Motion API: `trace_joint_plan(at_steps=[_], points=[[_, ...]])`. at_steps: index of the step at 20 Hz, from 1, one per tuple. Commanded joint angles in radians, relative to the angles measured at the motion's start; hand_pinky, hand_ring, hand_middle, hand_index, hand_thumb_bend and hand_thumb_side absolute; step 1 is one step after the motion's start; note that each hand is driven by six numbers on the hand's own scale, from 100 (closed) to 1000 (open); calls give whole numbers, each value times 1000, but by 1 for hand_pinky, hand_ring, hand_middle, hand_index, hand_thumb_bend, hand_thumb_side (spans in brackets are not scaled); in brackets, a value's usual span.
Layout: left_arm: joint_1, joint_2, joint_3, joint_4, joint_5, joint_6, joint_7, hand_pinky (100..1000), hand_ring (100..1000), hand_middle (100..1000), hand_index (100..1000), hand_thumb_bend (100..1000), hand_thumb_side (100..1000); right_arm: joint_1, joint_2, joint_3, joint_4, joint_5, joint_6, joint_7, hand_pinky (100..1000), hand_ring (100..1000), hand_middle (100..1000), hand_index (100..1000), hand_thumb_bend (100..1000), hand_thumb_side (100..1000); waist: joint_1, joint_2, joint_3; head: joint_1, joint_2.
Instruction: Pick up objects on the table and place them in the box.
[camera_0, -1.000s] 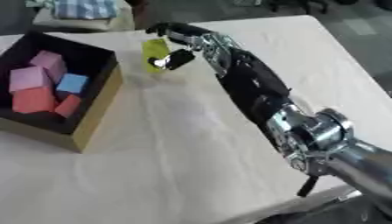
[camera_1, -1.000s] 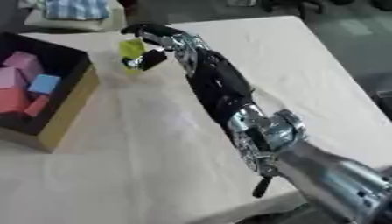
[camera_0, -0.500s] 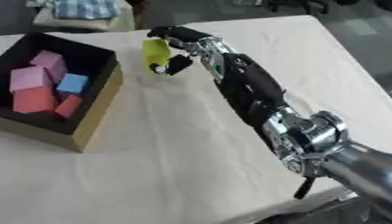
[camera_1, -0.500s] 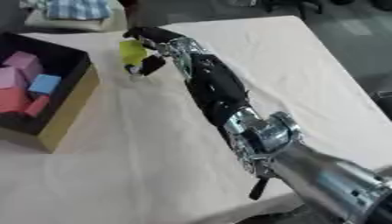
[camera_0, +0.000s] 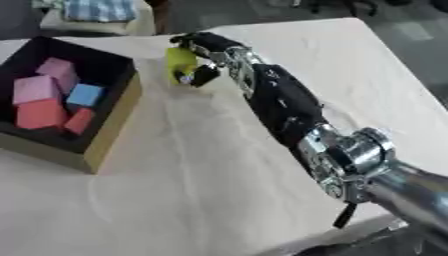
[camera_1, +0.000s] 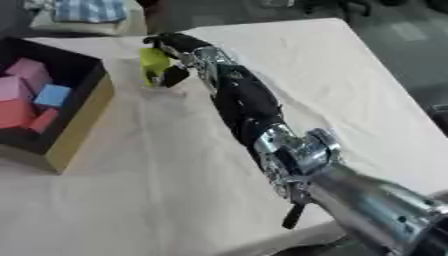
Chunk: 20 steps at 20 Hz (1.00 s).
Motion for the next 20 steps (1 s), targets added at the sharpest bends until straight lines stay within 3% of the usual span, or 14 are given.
trace_joint_plan(at_steps=[1, 5, 9, 16, 20], points=[[-8, 13, -1, -12, 0, -3, -1, 850, 701, 667, 878, 100, 699, -10, -20, -8, -7, 14, 8, -42, 821, 836, 603, 950, 100, 175, 11, -17, -1, -3, -9], [-9, 12, -1, -14, 0, -2, -1, 850, 701, 667, 878, 100, 700, -14, -21, -5, -29, 3, -10, -99, 804, 807, 541, 930, 100, 117, 8, -19, -4, -3, -11], [-11, 12, 0, -16, -1, -1, 0, 850, 701, 667, 878, 100, 700, -32, -19, 14, -98, -41, -76, -99, 798, 790, 532, 923, 100, 102, 4, -22, -10, -1, -13], [-12, 11, 0, -19, -1, 0, 2, 850, 700, 667, 877, 100, 699, -60, 9, 84, -225, -243, -199, 2, 802, 784, 530, 923, 100, 119, 0, -29, -10, -6, -19], [-12, 10, -2, -19, -1, 1, 0, 849, 700, 667, 877, 100, 699, -75, 40, 131, -272, -327, -239, 90, 805, 788, 550, 927, 100, 151, -3, -32, -4, -13, -17]])
